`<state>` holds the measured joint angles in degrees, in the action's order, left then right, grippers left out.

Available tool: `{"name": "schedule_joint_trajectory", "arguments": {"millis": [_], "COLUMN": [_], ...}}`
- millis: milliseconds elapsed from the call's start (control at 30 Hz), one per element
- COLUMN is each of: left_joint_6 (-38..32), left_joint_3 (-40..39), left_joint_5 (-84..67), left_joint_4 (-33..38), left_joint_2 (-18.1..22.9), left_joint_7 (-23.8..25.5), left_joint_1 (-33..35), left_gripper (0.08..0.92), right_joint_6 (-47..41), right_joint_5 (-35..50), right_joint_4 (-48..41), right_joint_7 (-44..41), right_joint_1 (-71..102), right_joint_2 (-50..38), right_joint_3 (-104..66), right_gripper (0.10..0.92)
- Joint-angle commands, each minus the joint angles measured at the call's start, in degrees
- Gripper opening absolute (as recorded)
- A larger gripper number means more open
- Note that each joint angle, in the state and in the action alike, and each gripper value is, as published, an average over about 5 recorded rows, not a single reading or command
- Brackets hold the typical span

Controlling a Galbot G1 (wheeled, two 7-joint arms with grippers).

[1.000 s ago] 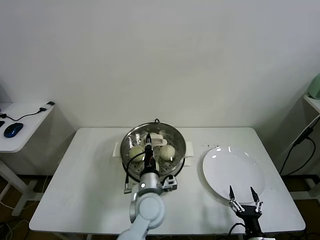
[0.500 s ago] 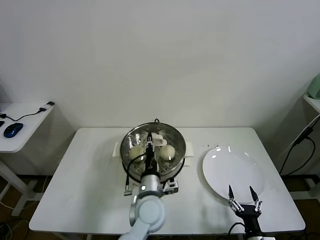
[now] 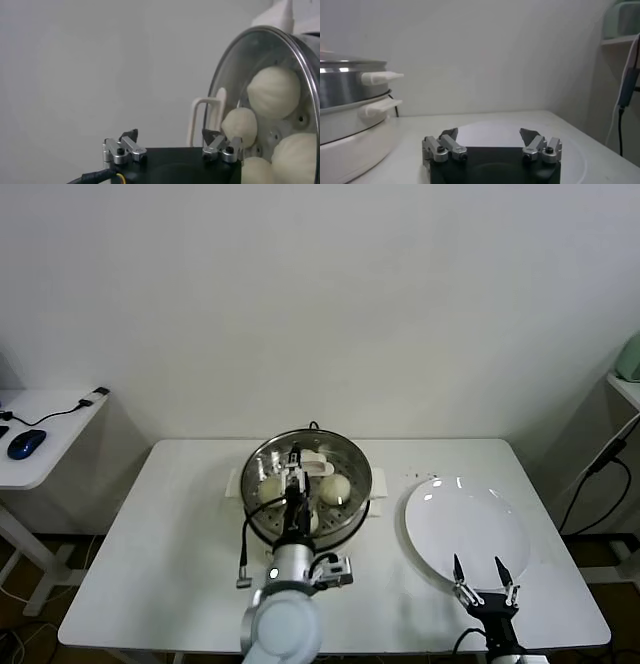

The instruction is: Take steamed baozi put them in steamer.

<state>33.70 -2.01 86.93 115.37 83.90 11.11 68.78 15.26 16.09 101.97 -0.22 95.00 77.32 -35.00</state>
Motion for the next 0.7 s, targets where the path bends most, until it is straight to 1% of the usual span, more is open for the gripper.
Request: {"name": "schedule_joint_trajectory", "arguments": {"millis": [33,133,233,367,467,567,633,700], "left_joint_6": [-3.0,-8.1,-11.7,-19.7,-23.2,-25.4,-26.9,-28.3], "left_joint_3": [0.7,4.9,10.3,22.1,32.9,43.2,48.2,51.3], "left_joint_5": [-9.6,-19.6,-32.2,-52.9,-72.3,-89.3,-96.9,-102.7], "left_joint_4": [7.0,9.7,11.7,12.2,11.8,9.8,7.2,4.3], "left_joint_2": [-1.5,-2.4,-3.2,-3.5,-4.0,-6.2,-8.2,-10.1], "left_joint_7": [-3.0,-6.5,-9.9,-14.2,-14.7,-13.3,-11.8,-10.6], "left_joint_1": [4.0,8.0,11.7,14.5,15.6,16.5,17.1,17.4], "left_gripper": [0.814,0.822,0.822,0.823,0.823,0.823,0.823,0.823], "right_joint_6": [-0.2,-0.1,0.1,0.2,0.3,0.4,0.6,0.9], "right_joint_5": [-1.8,-2.4,-3.1,-3.2,-3.1,-3.1,-3.1,-3.1], "right_joint_4": [0.4,0.3,0.4,0.8,0.9,0.8,0.6,0.4], "right_joint_7": [0.4,0.4,0.1,-0.1,-0.2,-0.2,-0.2,-0.2], "right_joint_1": [0.3,0.2,-0.1,-0.3,-0.4,-0.5,-0.6,-0.7], "right_joint_2": [-0.7,-1.1,-1.1,-1.2,-1.3,-1.3,-1.3,-1.3], "right_joint_3": [-0.4,-0.6,-0.6,-0.5,-0.3,-0.1,0.0,0.0], "right_gripper": [0.823,0.823,0.823,0.823,0.823,0.823,0.823,0.823]}}
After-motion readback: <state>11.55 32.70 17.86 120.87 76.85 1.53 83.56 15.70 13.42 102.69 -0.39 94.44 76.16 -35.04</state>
